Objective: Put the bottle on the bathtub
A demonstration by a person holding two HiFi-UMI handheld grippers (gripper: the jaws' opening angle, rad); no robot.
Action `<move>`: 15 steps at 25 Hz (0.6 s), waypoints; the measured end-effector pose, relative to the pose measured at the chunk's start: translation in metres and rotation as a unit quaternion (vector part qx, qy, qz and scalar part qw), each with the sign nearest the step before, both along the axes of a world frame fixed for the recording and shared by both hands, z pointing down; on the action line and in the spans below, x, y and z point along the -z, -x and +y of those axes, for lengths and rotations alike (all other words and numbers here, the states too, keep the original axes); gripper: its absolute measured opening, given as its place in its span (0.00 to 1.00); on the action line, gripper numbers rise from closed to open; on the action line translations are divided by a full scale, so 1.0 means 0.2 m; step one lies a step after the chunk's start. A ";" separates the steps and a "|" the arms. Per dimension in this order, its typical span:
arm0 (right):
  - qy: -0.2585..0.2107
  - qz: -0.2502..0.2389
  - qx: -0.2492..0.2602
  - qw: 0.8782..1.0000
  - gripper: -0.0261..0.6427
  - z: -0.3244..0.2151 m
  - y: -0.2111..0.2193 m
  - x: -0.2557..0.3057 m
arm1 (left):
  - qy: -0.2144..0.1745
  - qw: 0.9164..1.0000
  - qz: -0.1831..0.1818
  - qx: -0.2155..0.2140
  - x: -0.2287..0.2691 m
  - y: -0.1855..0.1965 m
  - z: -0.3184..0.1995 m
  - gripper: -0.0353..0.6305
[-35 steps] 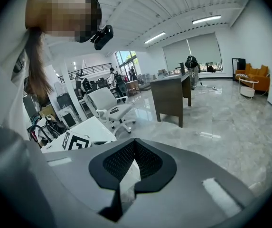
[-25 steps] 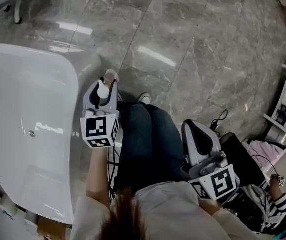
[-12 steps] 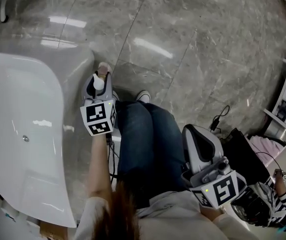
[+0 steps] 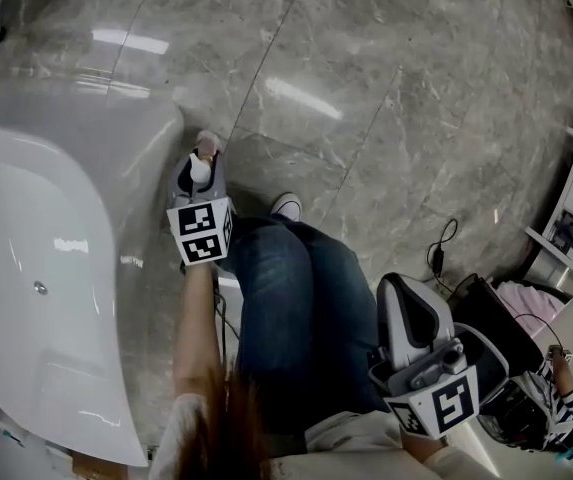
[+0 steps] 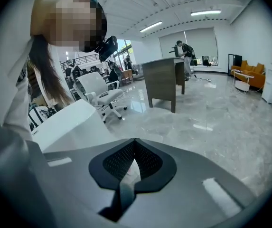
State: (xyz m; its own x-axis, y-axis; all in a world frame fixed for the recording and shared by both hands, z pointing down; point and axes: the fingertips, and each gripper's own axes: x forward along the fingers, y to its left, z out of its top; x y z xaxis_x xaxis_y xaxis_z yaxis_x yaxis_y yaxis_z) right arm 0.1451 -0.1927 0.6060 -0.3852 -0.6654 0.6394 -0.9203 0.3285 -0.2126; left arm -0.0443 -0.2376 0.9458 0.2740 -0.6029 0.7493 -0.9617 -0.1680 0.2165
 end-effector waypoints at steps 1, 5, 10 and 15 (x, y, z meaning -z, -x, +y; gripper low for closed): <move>0.000 0.001 -0.001 1.000 0.04 0.00 0.00 -0.01 | 0.002 1.000 0.000 0.000 -0.02 0.00 0.01 0.35; 0.001 0.003 -0.002 1.000 0.04 0.01 0.02 -0.04 | 0.007 1.000 0.001 -0.004 -0.10 -0.01 0.02 0.35; 0.006 0.006 -0.001 1.000 0.04 0.03 0.04 -0.04 | 0.019 1.000 -0.001 -0.005 -0.17 0.00 0.03 0.35; 0.009 0.005 0.000 1.000 0.04 0.03 0.04 -0.03 | 0.030 1.000 -0.007 -0.004 -0.23 0.00 0.02 0.35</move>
